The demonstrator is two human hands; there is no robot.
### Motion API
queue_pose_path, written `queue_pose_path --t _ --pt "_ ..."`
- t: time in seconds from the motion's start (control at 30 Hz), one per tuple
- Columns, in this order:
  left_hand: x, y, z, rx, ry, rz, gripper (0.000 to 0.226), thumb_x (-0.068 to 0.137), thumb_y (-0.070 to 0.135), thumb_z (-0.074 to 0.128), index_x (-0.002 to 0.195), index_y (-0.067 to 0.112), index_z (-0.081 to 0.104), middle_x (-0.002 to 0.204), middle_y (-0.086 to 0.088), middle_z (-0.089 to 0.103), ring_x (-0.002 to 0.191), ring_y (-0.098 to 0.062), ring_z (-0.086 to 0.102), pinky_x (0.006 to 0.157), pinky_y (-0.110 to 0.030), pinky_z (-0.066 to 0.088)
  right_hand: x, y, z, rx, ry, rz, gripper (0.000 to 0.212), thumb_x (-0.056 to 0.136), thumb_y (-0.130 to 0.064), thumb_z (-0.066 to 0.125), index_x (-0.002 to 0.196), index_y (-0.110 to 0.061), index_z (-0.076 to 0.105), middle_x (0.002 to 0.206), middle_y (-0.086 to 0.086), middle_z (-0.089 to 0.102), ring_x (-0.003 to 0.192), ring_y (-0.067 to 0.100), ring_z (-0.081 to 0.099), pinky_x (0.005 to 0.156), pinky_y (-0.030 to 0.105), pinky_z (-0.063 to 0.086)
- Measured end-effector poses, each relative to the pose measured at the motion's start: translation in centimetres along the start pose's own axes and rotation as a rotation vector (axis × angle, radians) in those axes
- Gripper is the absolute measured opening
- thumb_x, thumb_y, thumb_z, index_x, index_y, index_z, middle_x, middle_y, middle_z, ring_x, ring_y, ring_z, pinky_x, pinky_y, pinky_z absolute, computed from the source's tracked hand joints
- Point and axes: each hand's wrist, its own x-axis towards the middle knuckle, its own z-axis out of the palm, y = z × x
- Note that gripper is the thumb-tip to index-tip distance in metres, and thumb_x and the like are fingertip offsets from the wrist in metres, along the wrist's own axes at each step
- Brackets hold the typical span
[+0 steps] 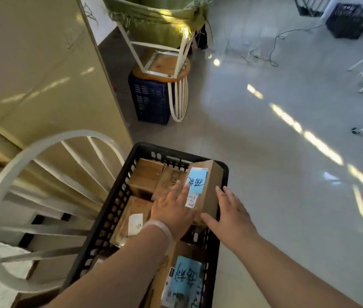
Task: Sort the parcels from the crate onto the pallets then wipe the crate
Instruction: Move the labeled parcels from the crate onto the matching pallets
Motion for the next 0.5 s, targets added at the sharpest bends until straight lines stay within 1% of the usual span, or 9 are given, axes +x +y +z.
queue_pose_path --t 0.07,0.2,0.3,0.37,0.43,0.47,0.5 --pt "1.8 -0.3 1.1 0.008 -0.014 -0.024 0.068 0.099 0.057 0.029 0.154 0.036 -0.004 0.164 0.008 -0.004 0.15 -0.02 -0.006 0.12 -0.047 0.001 1.3 0.4 0.3 0.007 -0.009 0.003 0.087 0.092 -0.059 0.05 0.156 -0.03 -0.002 0.164 -0.006 -0.004 0.151 0.02 0.002 0.121 0.043 0.015" --pt "4.7 -0.7 3.2 -0.049 -0.077 -0.094 0.069 0.096 0.064 0.024 0.155 0.038 -0.001 0.164 0.008 -0.004 0.151 -0.023 -0.004 0.119 -0.049 0.003 3.4 1.4 1.5 0.026 -0.037 0.014 0.084 0.094 -0.06 0.046 0.157 -0.029 0.0 0.165 -0.005 -0.004 0.151 0.02 0.001 0.121 0.042 0.014" --pt "5.4 -1.2 4.7 0.001 -0.135 -0.065 0.065 0.093 0.068 0.013 0.153 0.046 -0.002 0.163 0.007 -0.005 0.151 -0.026 -0.004 0.121 -0.053 0.001 4.1 1.9 2.7 0.043 -0.039 0.014 0.081 0.095 -0.061 0.041 0.156 -0.028 0.001 0.165 -0.005 -0.003 0.151 0.02 -0.001 0.122 0.042 0.01" --pt "5.4 -1.3 5.2 -0.075 -0.16 -0.088 0.06 0.096 0.064 0.017 0.151 0.05 -0.006 0.164 0.004 0.003 0.151 -0.027 0.0 0.121 -0.052 0.003 4.3 2.1 3.5 0.067 -0.025 0.01 0.081 0.095 -0.062 0.04 0.156 -0.027 -0.001 0.165 -0.005 -0.002 0.151 0.018 -0.006 0.123 0.042 0.004" --pt "5.2 -1.1 5.3 -0.198 -0.165 -0.096 0.057 0.1 0.055 0.025 0.15 0.05 -0.003 0.162 0.002 0.015 0.15 -0.025 0.009 0.121 -0.051 0.01 4.4 1.9 4.2 0.096 -0.001 0.015 0.085 0.093 -0.064 0.04 0.156 -0.026 -0.002 0.165 -0.005 -0.002 0.15 0.017 -0.009 0.122 0.042 0.0" --pt "5.0 -1.0 5.1 -0.311 -0.168 -0.113 0.056 0.101 0.051 0.03 0.15 0.05 0.004 0.16 0.002 0.021 0.147 -0.022 0.016 0.12 -0.048 0.018 4.4 1.7 4.4 0.127 0.005 0.029 0.088 0.092 -0.065 0.042 0.156 -0.025 -0.002 0.165 -0.005 -0.001 0.151 0.017 -0.009 0.123 0.043 0.0" --pt "4.8 -1.0 5.0 -0.452 -0.165 -0.139 0.053 0.102 0.047 0.035 0.15 0.051 0.012 0.155 0.005 0.026 0.142 -0.018 0.024 0.115 -0.04 0.029 4.3 1.4 4.6 0.165 0.007 0.048 0.09 0.091 -0.065 0.044 0.156 -0.025 -0.002 0.165 -0.005 -0.001 0.151 0.017 -0.008 0.123 0.043 0.002"
